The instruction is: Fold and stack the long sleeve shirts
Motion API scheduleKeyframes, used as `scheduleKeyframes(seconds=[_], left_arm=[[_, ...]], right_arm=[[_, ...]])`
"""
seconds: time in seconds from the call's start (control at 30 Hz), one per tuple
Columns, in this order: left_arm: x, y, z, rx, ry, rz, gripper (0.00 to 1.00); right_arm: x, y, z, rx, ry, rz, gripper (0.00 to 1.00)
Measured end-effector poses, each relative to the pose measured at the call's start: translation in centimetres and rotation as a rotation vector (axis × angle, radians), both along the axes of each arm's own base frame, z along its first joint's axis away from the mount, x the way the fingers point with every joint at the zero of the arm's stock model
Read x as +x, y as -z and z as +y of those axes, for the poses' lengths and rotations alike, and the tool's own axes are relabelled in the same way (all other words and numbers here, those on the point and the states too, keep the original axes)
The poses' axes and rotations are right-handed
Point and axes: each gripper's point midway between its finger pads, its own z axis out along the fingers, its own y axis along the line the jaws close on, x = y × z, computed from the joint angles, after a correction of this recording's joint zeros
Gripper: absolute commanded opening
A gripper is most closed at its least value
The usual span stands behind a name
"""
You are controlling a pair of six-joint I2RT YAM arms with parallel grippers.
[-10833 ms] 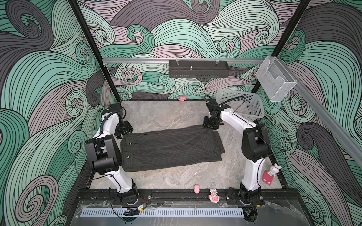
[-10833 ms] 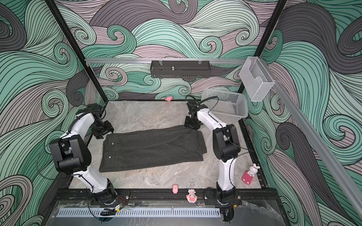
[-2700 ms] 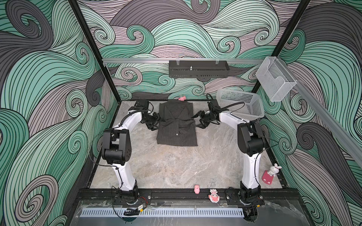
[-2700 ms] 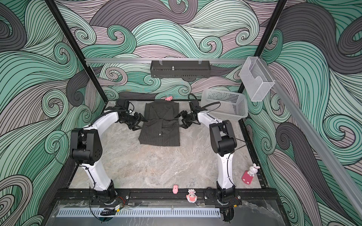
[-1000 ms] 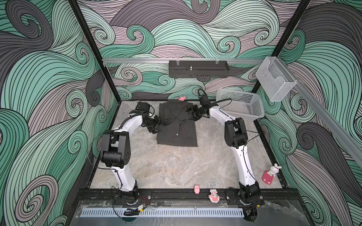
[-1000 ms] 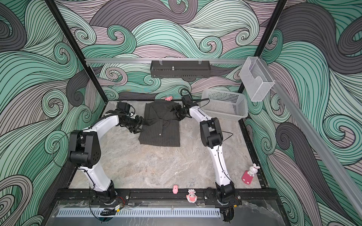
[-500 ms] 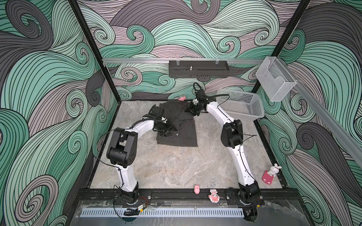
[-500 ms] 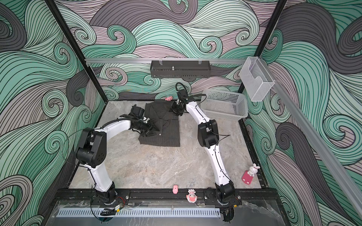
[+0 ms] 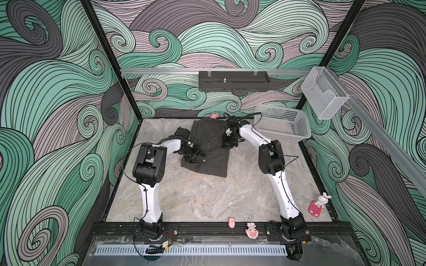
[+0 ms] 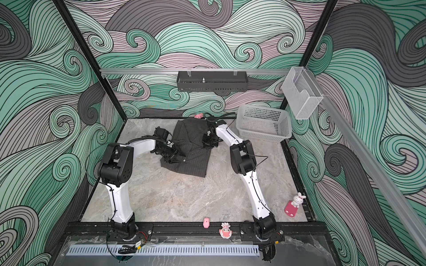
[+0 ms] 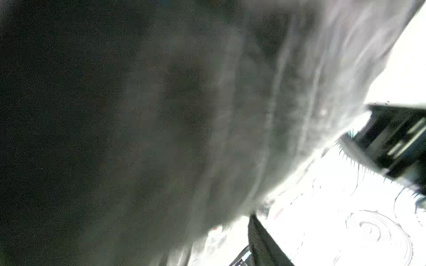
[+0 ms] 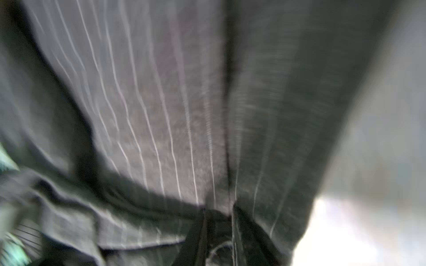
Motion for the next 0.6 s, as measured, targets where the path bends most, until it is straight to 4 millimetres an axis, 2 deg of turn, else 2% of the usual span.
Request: scheduleKeyframes(seconds=[0.2,0.27,0.33,0.4,0.6], left_arm=[[1.4,-1.4,2.7,0.050,0.013,-0.035,0.65],[1.4,-1.6,3.3,0.068,0.020,-0.038,0.66],[1.0,-1.9,3.5,0.082,0.032,-0.035,0.67],[0.4,-2.7,3.7,0.089,0.042,-0.044,0.66],[-2.4,-6.6,4.1,0.082,0.048,-0.121,0.67]], right_arm=[[-8.2,0.2,-0.5,-0.066,-0.096,0.066,0.25],[-10.7,0.0,-0.4,-0.079,-0.133,0.074,0.40],[-12.3,-0.6,-0.4,-0.099,-0.158,0.062,0.51],[-13.0,-1.9,-0.6,-0.122,-0.186,0.015,0.56],[-12.3,-8.9,0.3,-0.155,-0.263,-0.234,0.67]])
